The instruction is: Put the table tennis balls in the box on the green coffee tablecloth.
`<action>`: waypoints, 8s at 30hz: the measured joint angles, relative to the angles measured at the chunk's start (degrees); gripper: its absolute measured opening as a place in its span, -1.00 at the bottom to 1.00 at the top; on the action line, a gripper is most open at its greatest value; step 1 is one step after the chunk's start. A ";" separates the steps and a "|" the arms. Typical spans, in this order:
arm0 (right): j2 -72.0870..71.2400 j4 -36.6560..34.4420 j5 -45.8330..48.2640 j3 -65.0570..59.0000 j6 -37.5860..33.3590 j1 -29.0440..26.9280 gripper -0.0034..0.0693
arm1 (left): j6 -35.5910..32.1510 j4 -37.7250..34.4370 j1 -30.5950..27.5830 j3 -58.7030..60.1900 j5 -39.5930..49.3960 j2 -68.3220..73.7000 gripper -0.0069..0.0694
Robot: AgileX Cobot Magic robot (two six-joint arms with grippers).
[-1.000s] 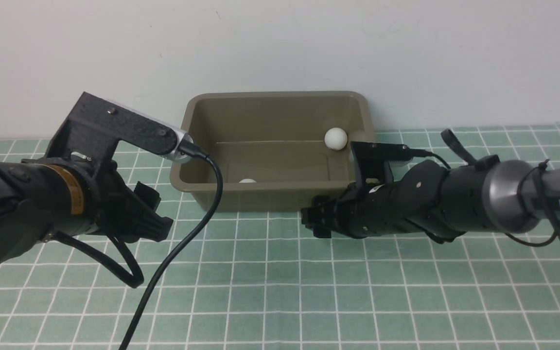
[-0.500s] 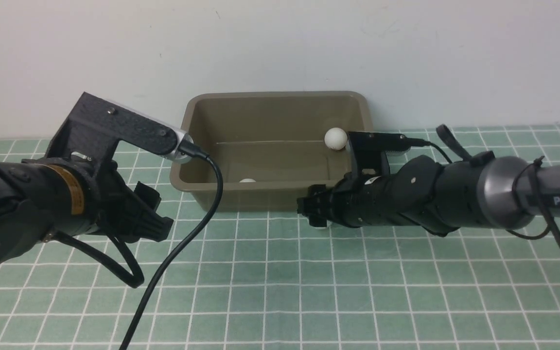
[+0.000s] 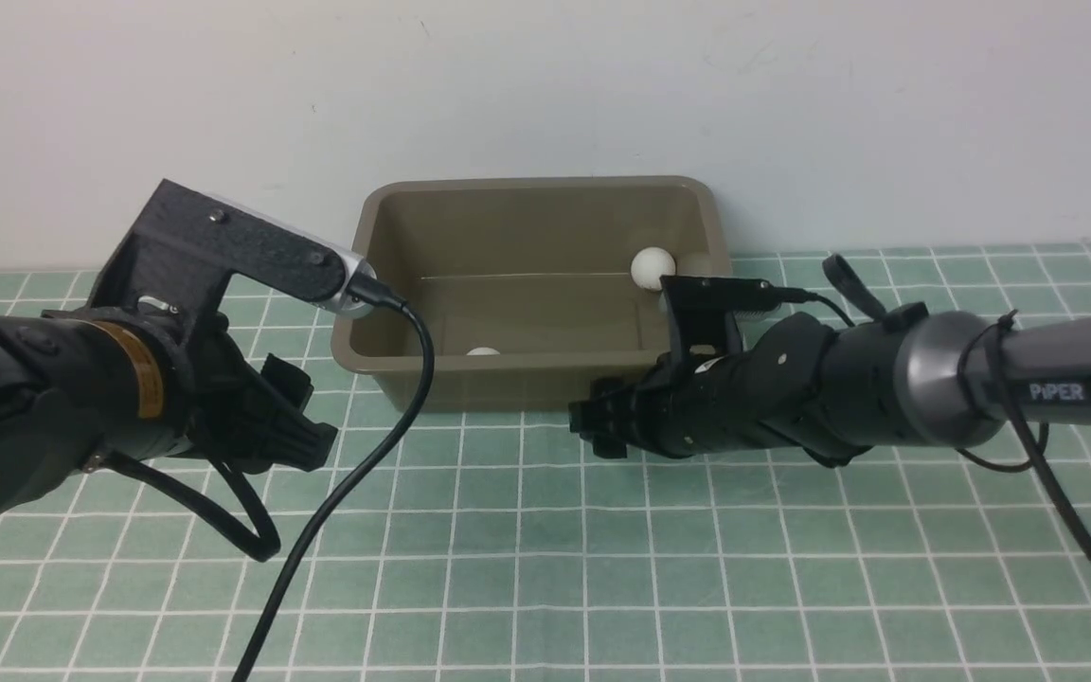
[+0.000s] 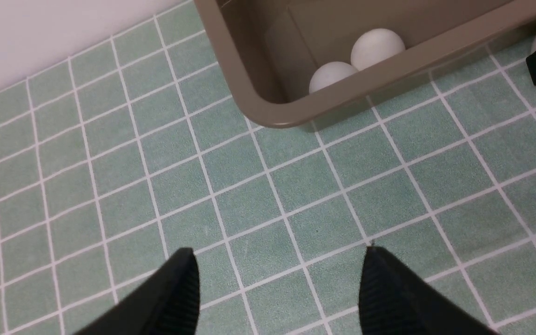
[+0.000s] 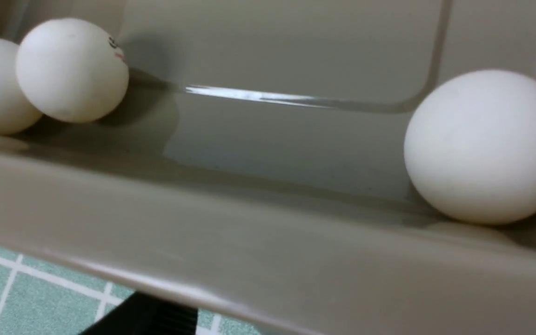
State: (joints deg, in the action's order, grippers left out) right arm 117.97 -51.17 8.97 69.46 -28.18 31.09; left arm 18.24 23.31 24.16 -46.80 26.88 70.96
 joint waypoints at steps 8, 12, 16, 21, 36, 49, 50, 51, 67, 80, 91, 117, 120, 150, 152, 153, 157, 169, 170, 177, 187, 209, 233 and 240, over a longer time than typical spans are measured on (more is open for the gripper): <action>0.23 0.00 0.00 0.11 0.00 0.00 0.22 | 0.00 0.00 0.00 0.00 0.00 0.00 0.27; 0.23 0.00 -0.06 0.18 0.00 0.00 0.06 | 0.00 0.00 0.00 0.00 0.00 0.00 0.27; 0.23 0.00 -0.11 0.18 0.00 0.00 0.06 | 0.00 0.00 0.00 0.00 0.00 0.00 0.27; 0.16 1.75 0.37 0.18 0.00 0.00 0.06 | 0.00 0.00 0.00 0.00 0.00 0.00 0.27; -10.20 26.55 19.21 0.18 13.45 0.00 0.06 | 0.00 0.00 0.00 0.00 0.05 0.00 0.27; -24.76 42.27 19.91 0.18 20.90 0.00 0.06 | 0.60 0.00 0.00 0.00 0.05 0.00 0.27; -24.05 42.27 17.96 0.18 20.84 0.00 0.06 | 0.60 0.00 0.00 0.00 0.05 0.00 0.27; -22.98 42.27 15.19 0.18 20.66 0.00 0.06 | 0.60 0.00 0.00 0.00 0.01 0.00 0.27; -11.76 42.20 -5.33 0.18 19.46 -1.98 0.08 | 0.60 -0.18 0.00 0.00 0.06 0.00 0.27; -13.11 42.20 -8.97 0.18 15.05 -2.29 0.41 | 0.60 -0.30 0.00 0.00 0.06 0.00 0.27; -28.42 43.65 3.52 0.18 11.93 -9.72 0.41 | 0.60 -0.36 0.00 0.00 0.06 0.00 0.27; -67.24 54.00 30.73 0.18 17.61 -26.18 0.14 | 1.03 -1.89 0.00 0.00 -0.25 0.00 0.27; -70.71 54.00 34.23 0.18 18.39 -26.16 0.14 | 1.03 -1.89 0.00 0.00 -0.55 0.00 0.27; -102.01 40.89 14.09 -52.33 18.01 -26.16 0.14 | 1.03 -2.04 0.00 0.00 -4.74 0.00 0.27; -102.01 40.89 14.32 -53.40 18.01 -26.16 0.14 | 1.03 -2.04 0.00 0.00 -4.80 0.00 0.27; -102.01 40.89 14.68 -53.56 18.01 -26.16 0.14 | 1.03 -2.04 0.00 0.00 -4.87 0.00 0.27; -102.02 40.89 17.64 -53.95 18.01 -26.16 0.14 | 1.08 -2.04 0.00 0.00 -4.97 0.00 0.27; -102.76 40.89 24.65 -53.95 18.01 -26.28 0.14 | 1.24 -2.20 0.00 0.00 -5.09 0.00 0.27; -103.50 40.89 25.07 -53.95 18.01 -26.28 0.14 | 1.24 -2.33 0.00 0.00 -5.05 0.00 0.27; -108.57 40.42 25.33 -53.95 18.01 -27.46 0.14 | 1.24 -2.51 0.00 0.00 -4.99 0.00 0.27; -111.88 40.65 24.75 -53.95 18.01 -29.14 0.14 | 1.24 -2.66 0.00 0.00 -5.09 0.00 0.27; -118.67 46.29 19.11 -68.92 18.07 -29.70 0.14 | 1.38 -5.04 0.00 0.00 -5.09 0.00 0.27; -118.67 46.52 15.51 -70.33 18.07 -29.70 0.14 | 1.38 -5.75 0.00 0.00 -5.09 0.00 0.27; -118.67 46.52 15.14 -70.37 18.07 -29.70 0.14 | 1.38 -5.79 0.00 0.00 -5.09 0.00 0.27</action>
State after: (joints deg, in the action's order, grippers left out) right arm -0.70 -4.65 24.11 -0.90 -10.12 1.39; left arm 19.62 17.52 24.16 -46.80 21.80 70.96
